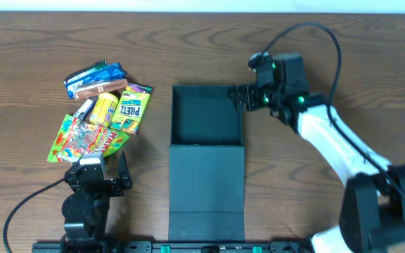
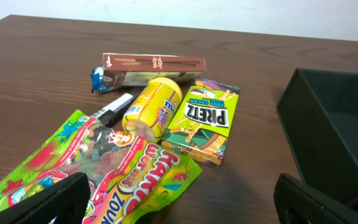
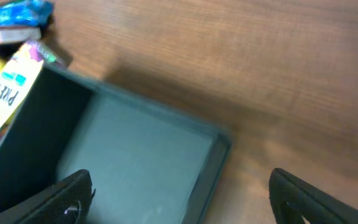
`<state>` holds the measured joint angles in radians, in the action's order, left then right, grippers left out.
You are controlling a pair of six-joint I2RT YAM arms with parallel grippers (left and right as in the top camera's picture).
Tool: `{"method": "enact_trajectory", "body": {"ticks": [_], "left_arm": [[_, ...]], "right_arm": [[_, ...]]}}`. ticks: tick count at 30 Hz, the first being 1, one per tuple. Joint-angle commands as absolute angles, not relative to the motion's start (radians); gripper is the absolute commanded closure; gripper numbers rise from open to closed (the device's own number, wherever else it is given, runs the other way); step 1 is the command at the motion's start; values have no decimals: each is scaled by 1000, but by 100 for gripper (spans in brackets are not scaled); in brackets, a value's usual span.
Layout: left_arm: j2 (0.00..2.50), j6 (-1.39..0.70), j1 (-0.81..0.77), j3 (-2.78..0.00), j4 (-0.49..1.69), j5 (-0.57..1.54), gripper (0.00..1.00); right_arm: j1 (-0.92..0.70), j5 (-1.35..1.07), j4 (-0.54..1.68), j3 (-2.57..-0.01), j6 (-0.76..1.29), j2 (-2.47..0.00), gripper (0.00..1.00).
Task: Pack container
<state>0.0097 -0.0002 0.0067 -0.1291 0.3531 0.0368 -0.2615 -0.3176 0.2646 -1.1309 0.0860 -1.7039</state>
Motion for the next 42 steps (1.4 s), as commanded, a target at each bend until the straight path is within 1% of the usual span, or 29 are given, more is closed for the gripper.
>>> {"method": "enact_trajectory", "body": {"ticks": [1, 6, 8, 10, 11, 13, 17, 19, 21, 22, 23, 28, 31, 34, 40, 42], "left_arm": [[4, -4, 13, -108, 361, 23, 5], [4, -4, 13, -108, 361, 23, 5], [4, -4, 13, -108, 361, 23, 5], [4, -4, 13, -108, 361, 23, 5], [4, -4, 13, -108, 361, 23, 5], [4, -4, 13, -108, 361, 23, 5], [4, -4, 13, -108, 361, 23, 5], [4, -4, 13, -108, 361, 23, 5], [4, -4, 13, -108, 361, 23, 5], [4, -4, 13, -108, 361, 23, 4], [4, -4, 13, -108, 361, 23, 5], [4, -4, 13, -108, 361, 23, 5], [4, -4, 13, -108, 361, 23, 5], [4, -4, 13, -108, 361, 23, 4], [4, -4, 13, -108, 361, 23, 4], [4, -4, 13, -108, 361, 23, 5]], "right_arm": [[-284, -253, 285, -1221, 43, -1774, 11], [-343, -168, 347, -1263, 51, -1854, 12], [-349, -168, 405, -1263, 56, -1859, 16], [-349, -160, 450, -1263, 55, -1859, 22], [-349, -152, 461, -1263, 55, -1859, 27], [-347, -123, 468, -1263, 55, -1859, 41], [-339, -93, 468, -1263, 62, -1859, 62], [-327, -93, 474, -1263, 84, -1859, 76], [-313, -93, 487, -1263, 89, -1859, 88], [-300, -93, 499, -1263, 89, -1859, 96], [-286, -93, 510, -1263, 90, -1859, 99], [-191, -93, 535, -1263, 170, -1859, 99], [-109, -93, 536, -1263, 263, -1859, 99], [-79, -93, 518, -1264, 368, -1859, 99], [-73, -88, 471, -1264, 735, -1859, 99], [-73, -55, 471, -1264, 935, -1859, 99]]}}
